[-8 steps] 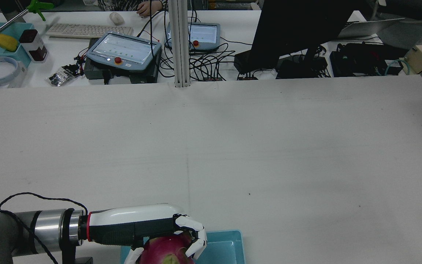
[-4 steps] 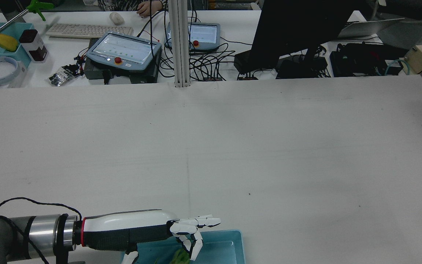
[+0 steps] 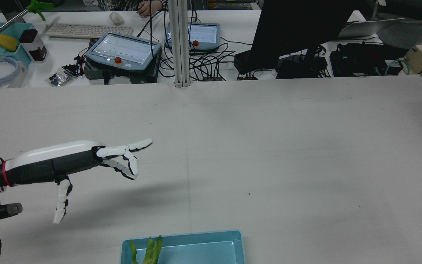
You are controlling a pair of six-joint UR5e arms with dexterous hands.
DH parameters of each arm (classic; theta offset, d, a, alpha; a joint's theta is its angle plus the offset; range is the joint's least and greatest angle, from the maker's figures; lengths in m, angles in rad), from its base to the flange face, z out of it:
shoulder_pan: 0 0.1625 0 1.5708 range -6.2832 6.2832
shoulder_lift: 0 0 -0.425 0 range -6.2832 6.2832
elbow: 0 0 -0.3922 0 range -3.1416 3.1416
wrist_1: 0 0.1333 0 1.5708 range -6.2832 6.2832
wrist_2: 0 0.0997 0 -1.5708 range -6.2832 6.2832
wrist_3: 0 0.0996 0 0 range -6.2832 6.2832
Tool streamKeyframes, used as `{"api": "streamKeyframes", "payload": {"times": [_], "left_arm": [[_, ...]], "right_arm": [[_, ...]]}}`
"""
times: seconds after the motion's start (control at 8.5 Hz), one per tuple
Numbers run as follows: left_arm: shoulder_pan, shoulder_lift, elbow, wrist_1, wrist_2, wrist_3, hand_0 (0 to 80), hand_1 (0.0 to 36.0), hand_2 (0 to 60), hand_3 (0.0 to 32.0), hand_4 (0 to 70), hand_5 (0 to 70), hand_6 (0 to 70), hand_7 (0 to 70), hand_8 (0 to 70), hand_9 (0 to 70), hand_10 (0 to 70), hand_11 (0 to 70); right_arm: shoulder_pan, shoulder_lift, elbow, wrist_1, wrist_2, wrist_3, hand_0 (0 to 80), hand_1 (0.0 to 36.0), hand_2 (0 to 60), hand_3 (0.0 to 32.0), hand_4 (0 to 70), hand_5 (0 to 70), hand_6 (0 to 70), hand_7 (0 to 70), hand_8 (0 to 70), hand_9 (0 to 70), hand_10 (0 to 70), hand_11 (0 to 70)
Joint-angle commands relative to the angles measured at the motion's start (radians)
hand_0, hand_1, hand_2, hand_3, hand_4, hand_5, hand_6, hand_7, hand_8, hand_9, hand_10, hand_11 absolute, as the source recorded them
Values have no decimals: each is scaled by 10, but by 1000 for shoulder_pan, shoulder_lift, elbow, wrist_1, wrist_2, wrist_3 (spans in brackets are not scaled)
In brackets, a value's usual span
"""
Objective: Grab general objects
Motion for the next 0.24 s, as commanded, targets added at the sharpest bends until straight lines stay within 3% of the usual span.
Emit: {"api": "streamKeyframes", "payload": {"times": [0.0, 0.12], "left_arm": [[-353, 32, 183, -83, 1, -26, 800, 272, 0, 230, 0, 451, 0, 29, 11, 30, 58, 123], [-427, -11, 293, -106, -13, -37, 800, 283, 0, 234, 0, 517, 0, 53, 20, 35, 61, 127]], "right_arm": [[-1, 0, -1, 0, 0, 1, 0, 0, 0, 0, 0, 0, 0, 0, 0, 0, 0, 0], [-1, 0, -1, 0, 0, 1, 0, 0, 0, 0, 0, 0, 0, 0, 0, 0, 0, 0]]}}
